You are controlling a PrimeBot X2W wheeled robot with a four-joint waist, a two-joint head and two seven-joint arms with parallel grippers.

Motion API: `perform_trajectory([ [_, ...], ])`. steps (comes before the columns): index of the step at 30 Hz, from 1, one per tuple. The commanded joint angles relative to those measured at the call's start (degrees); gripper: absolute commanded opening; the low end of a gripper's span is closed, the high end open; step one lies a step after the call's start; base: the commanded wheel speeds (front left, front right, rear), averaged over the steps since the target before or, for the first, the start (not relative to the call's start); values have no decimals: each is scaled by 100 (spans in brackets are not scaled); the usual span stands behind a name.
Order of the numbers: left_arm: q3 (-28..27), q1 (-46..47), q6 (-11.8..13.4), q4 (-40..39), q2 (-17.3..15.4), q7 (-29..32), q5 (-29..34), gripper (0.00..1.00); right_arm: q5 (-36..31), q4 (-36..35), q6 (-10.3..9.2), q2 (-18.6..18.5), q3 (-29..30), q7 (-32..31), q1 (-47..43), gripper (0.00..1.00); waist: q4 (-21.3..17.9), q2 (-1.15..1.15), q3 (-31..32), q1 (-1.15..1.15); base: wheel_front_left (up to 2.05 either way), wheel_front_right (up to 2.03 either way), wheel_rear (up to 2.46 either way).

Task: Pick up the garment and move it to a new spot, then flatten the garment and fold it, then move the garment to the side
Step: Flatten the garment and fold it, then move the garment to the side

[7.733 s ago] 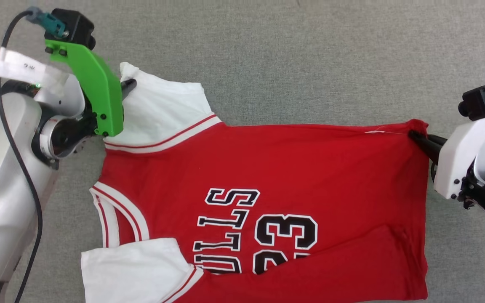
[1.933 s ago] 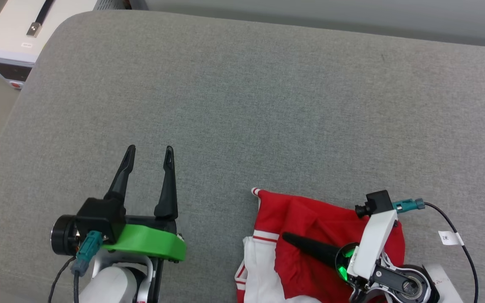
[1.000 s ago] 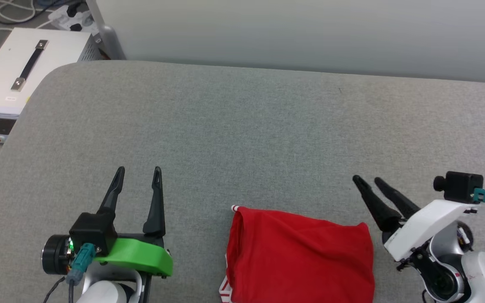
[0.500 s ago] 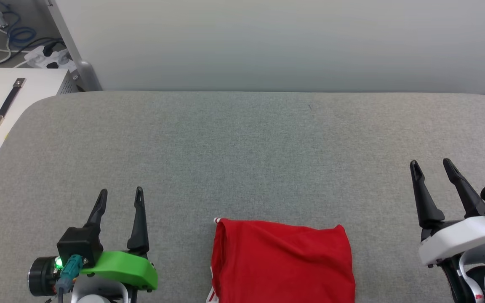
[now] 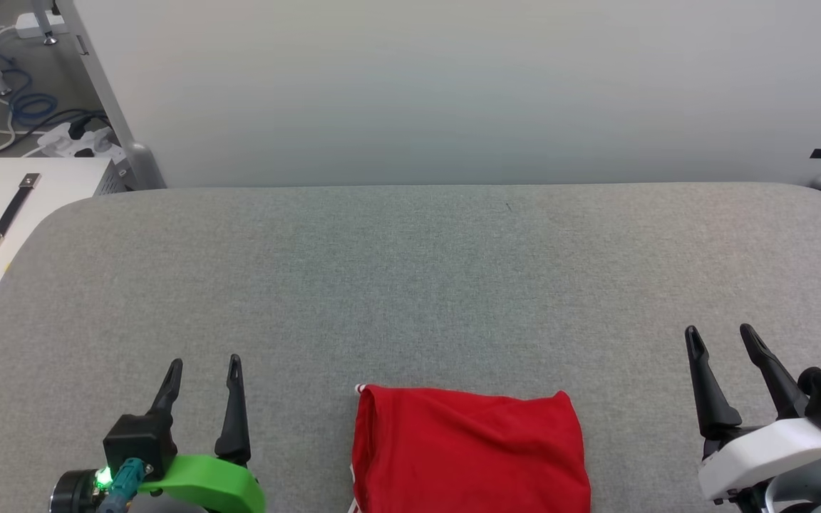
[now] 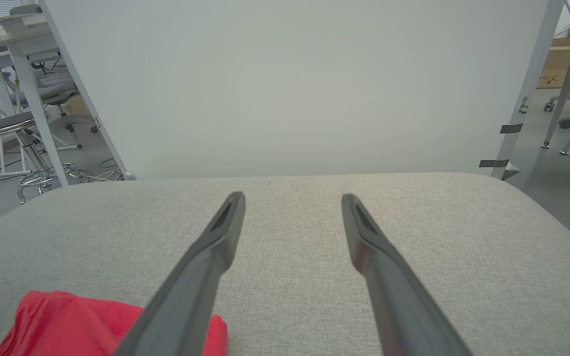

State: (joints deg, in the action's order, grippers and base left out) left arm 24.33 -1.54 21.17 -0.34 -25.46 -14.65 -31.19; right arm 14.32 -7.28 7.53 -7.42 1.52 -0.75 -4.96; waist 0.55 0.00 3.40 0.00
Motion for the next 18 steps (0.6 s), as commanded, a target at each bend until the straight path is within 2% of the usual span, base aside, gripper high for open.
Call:
perform_trajectory([
  [1, -16, -87, -41, 28, 19, -27, -46, 100, -39, -34, -4, 36, 1, 12, -75, 100, 1, 0, 11, 0, 0, 0, 0],
  [12, -68, -12, -125, 36, 10, -29, -85, 100, 8, -37, -4, 73, 113, -150, -85, 100, 50, 0, -31, 0, 0, 0, 0],
  [18, -136, 141, -134, -49, 2, -30, -68, 100, 496, 175, -4, -213, 262, -718, -126, 100, 187, 0, -192, 0, 0, 0, 0],
])
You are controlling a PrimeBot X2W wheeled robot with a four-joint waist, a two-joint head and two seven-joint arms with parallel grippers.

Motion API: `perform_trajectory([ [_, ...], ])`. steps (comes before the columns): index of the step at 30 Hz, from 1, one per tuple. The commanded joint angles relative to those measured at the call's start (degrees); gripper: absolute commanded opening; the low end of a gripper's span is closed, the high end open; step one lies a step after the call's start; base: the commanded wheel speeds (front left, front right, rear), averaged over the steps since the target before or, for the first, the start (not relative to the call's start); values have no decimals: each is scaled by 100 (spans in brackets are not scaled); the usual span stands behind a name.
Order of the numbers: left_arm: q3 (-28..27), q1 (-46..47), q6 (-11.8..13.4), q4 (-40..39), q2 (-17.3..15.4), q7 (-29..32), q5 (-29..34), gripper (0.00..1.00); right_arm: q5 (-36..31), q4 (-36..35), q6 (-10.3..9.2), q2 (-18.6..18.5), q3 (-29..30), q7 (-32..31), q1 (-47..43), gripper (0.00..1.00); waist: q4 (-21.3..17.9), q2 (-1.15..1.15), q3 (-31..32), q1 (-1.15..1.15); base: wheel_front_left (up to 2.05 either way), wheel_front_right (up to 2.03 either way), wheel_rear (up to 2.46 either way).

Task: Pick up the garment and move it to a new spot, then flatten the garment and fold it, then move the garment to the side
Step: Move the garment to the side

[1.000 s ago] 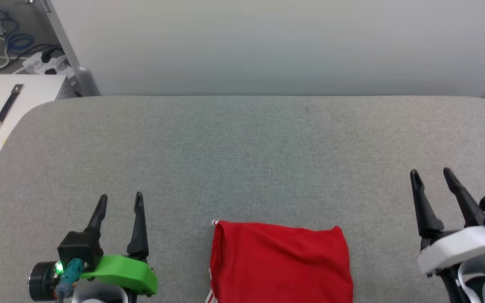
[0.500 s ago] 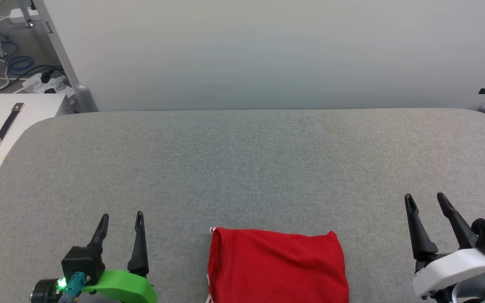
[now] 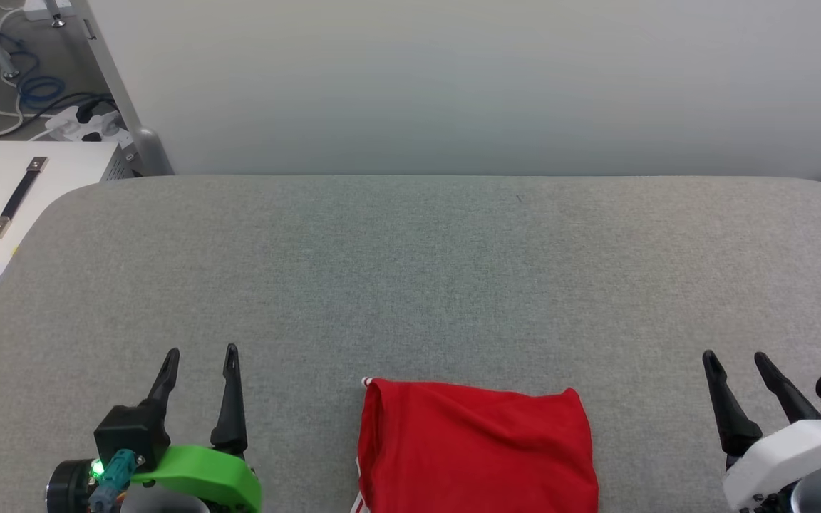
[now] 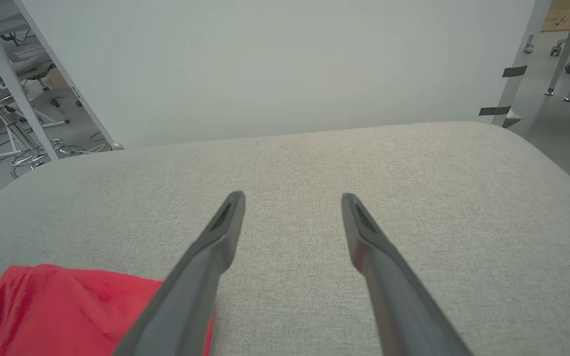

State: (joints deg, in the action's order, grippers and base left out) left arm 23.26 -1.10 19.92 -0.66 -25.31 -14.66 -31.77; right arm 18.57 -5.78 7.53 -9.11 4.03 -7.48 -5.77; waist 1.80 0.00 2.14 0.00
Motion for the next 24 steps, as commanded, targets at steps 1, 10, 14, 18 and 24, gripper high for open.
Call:
perform_trajectory([
  [1, -38, 123, -7, -29, -11, -30, 0, 100, 213, 77, -4, -125, -22, -194, -64, 100, 85, 0, -96, 0, 0, 0, 0],
  [10, -84, 333, 0, -156, 98, -32, 80, 100, 1540, 274, -4, -862, -867, -1688, -252, 100, 293, 0, -512, 0, 0, 0, 0],
  [14, -109, 431, -23, -177, 175, -32, 133, 100, 1975, 324, -4, -979, -1341, -1980, -202, 100, 378, 0, -691, 0, 0, 0, 0],
  [18, -129, 550, -62, -190, 248, -33, 200, 100, 2227, 501, -4, -1028, -1649, -2031, -30, 100, 457, 0, -877, 0, 0, 0, 0],
  [24, -168, 698, -130, -173, 378, -33, 302, 100, 2421, 937, -4, -1090, -1977, -1942, 272, 100, 562, 0, -1133, 0, 0, 0, 0],
])
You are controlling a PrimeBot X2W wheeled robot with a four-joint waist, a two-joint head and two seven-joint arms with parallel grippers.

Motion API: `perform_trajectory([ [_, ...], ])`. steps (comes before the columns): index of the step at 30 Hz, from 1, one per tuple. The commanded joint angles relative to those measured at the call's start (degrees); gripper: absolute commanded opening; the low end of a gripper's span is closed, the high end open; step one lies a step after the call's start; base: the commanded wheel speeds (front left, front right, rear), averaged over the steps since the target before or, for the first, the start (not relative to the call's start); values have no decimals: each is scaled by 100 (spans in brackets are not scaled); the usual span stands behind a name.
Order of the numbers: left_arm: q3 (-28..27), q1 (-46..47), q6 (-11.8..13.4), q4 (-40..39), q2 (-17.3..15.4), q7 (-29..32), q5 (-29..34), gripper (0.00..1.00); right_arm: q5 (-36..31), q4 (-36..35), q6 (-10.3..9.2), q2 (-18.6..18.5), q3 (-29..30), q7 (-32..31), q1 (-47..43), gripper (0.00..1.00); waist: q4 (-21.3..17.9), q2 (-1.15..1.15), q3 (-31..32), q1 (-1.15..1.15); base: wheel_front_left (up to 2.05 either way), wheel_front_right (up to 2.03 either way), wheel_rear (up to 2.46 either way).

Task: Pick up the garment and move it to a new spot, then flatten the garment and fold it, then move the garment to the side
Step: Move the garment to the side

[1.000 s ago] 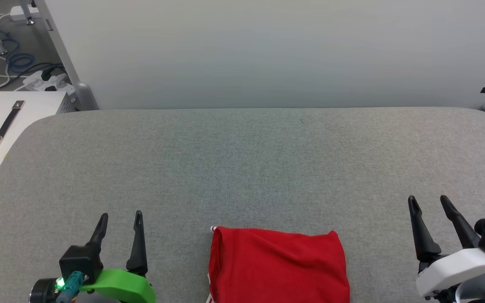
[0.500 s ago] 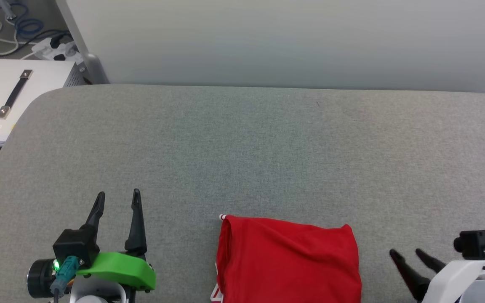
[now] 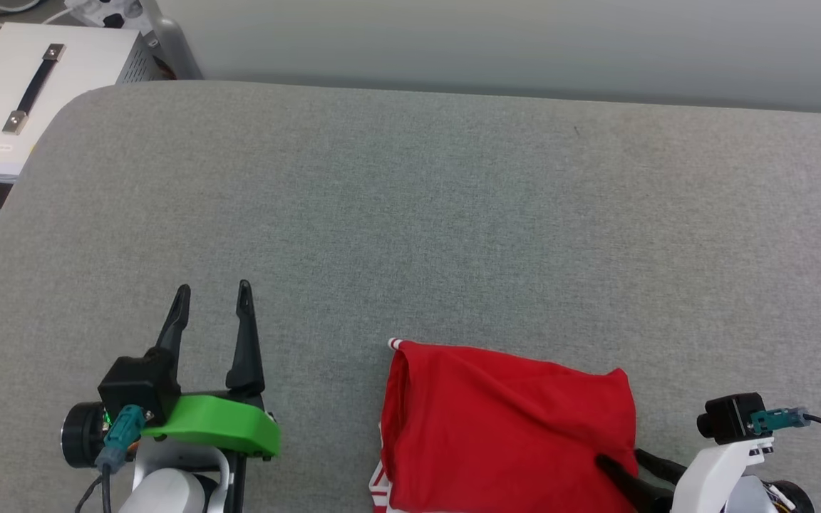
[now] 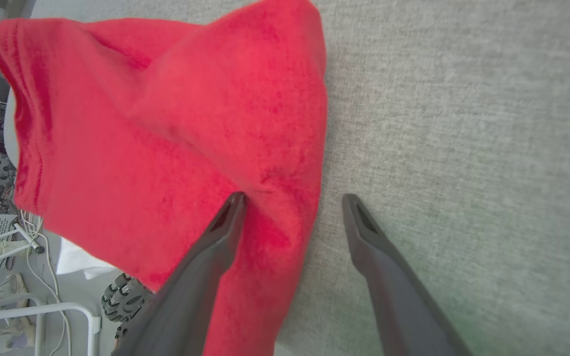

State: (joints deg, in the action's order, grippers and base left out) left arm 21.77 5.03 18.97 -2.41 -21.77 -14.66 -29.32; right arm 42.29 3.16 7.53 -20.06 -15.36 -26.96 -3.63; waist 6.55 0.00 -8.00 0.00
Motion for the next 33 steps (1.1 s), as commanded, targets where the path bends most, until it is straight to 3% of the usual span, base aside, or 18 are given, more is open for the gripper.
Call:
perform_trajectory([
  [1, -29, 95, -45, 13, 48, -33, 67, 100, 101, 108, -4, 2, -112, -25, 82, 100, 99, 0, -141, 0, 0, 0, 0],
  [8, -128, 167, -151, 71, 221, -33, 184, 100, 448, 413, -4, -22, -555, -304, 190, 100, 170, 0, -296, 0, 0, 0, 0],
  [9, -140, 171, -167, 80, 239, -33, 200, 100, 447, 438, -4, -37, -575, -320, 207, 94, 173, 0, -301, 0, 0, 0, 0],
  [10, -158, 172, -184, 90, 259, -33, 219, 100, 467, 460, -4, -35, -581, -322, 221, 47, 173, 0, -305, 0, 0, 0, 0],
  [11, -173, 171, -200, 102, 272, -33, 232, 100, 474, 478, -4, -40, -586, -328, 232, 30, 173, 0, -305, 0, 0, 0, 0],
  [12, -194, 168, -217, 118, 286, -33, 248, 100, 458, 497, -4, -55, -582, -322, 249, 0, 169, 0, -299, 0, 0, 0, 0],
  [24, -340, -33, -340, 255, 352, -33, 355, 100, 171, 312, -4, -184, -395, -251, 443, 0, 16, 0, 190, 0, 0, 0, 0],
  [33, -345, -342, -332, 176, 270, -25, 347, 100, -198, 62, -4, -365, -51, -556, 376, 0, -371, 0, 699, 0, 0, 0, 0],
])
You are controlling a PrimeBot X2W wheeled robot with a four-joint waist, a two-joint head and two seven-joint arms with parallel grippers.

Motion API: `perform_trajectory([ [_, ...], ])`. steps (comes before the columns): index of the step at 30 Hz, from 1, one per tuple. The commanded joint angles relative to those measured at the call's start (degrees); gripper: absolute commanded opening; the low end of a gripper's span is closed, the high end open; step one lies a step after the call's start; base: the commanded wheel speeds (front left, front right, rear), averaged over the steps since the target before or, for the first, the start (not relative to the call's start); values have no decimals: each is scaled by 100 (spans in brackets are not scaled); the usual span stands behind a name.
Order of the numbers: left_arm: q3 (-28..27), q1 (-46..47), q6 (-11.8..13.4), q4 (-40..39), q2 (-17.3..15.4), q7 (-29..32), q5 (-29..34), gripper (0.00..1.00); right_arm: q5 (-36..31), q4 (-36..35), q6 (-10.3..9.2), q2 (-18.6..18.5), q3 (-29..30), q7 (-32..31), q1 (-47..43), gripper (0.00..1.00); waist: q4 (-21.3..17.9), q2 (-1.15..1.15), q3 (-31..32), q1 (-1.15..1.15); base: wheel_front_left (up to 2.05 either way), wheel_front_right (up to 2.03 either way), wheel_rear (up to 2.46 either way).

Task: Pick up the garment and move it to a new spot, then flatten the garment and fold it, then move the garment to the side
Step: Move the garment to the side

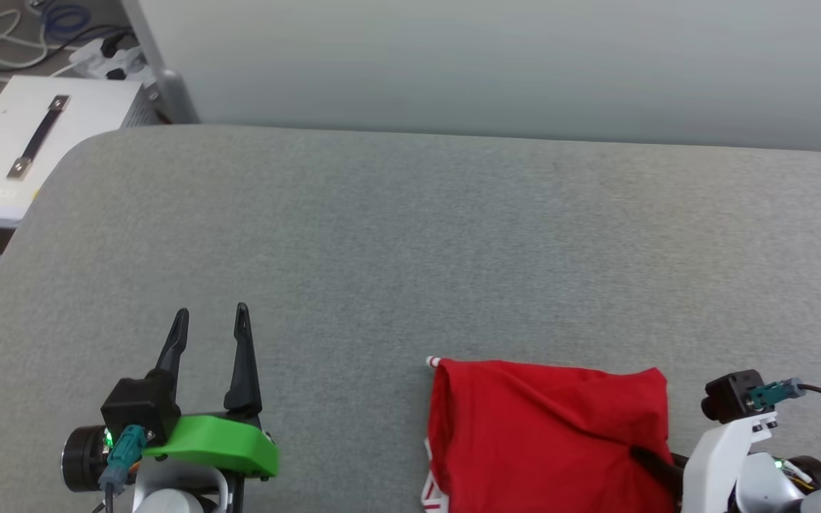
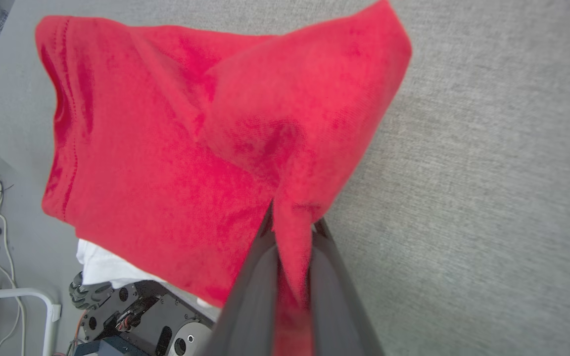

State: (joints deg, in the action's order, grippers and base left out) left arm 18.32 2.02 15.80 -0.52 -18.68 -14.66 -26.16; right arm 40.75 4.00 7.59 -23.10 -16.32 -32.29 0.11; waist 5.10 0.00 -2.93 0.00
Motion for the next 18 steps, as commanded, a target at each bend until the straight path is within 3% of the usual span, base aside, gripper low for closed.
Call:
perform_trajectory([
  [1, -2, -71, -17, -34, -44, -22, 19, 100, -69, -39, -10, -91, 78, -70, -16, 0, -280, 0, 216, 0, 0, 0, 0],
  [11, -12, -132, 32, -255, -124, 1, 40, 100, -271, -77, -10, -438, 467, -490, 260, 0, -1067, 0, 74, 0, 0, 0, 0],
  [18, 63, 137, -6, -351, -142, 16, 134, 100, -408, 456, -10, -760, 686, -529, 1126, 0, -1662, 0, -486, 0, 0, 0, 0],
])
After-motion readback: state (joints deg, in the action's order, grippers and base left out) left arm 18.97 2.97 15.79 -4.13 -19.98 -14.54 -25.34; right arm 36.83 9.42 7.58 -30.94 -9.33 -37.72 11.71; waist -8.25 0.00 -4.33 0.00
